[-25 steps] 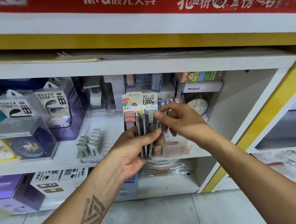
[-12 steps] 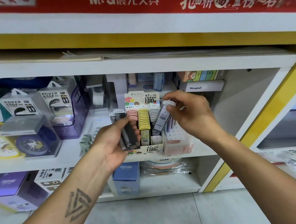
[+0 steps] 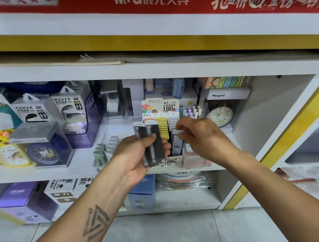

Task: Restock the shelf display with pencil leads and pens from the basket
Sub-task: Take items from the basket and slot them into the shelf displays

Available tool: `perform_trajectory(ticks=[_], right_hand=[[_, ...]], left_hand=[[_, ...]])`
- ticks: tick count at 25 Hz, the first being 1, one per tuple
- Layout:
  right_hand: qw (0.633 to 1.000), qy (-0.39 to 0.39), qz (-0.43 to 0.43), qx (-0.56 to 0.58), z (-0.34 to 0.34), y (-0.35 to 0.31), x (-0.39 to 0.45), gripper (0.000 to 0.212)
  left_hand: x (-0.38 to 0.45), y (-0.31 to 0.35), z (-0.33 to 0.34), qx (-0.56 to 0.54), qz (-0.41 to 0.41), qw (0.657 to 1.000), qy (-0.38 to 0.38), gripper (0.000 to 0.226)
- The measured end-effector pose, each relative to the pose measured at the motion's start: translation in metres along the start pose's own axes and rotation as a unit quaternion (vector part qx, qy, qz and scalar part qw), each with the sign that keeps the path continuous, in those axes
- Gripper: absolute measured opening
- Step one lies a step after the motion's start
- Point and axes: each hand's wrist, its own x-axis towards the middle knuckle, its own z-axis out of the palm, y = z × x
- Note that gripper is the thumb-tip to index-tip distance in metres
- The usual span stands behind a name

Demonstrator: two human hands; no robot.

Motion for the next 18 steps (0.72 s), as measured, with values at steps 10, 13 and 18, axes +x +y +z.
perform_trajectory(ticks=[10,13,18], right_hand=[[0.995,0.042,-0.056,-0.067,0.004,-0.002,0.005,0.015],[0.995,0.04,-0.034,-0.082,0.005,-0.001,0.008,0.019],[0.947,0.002,0.159,0.281,0.002,-0.017,0.009,0.02]], left_hand=[[0.002,-0.003,0.002,-0.005,0.001,1.0,-0.003,0.025],[0.004,-0.005,0.001,0.008,0.004,1.0,-0.016,0.027],[0.003,-0.009,0.004,0.065,0.008,0.997,-0.041,0.018]])
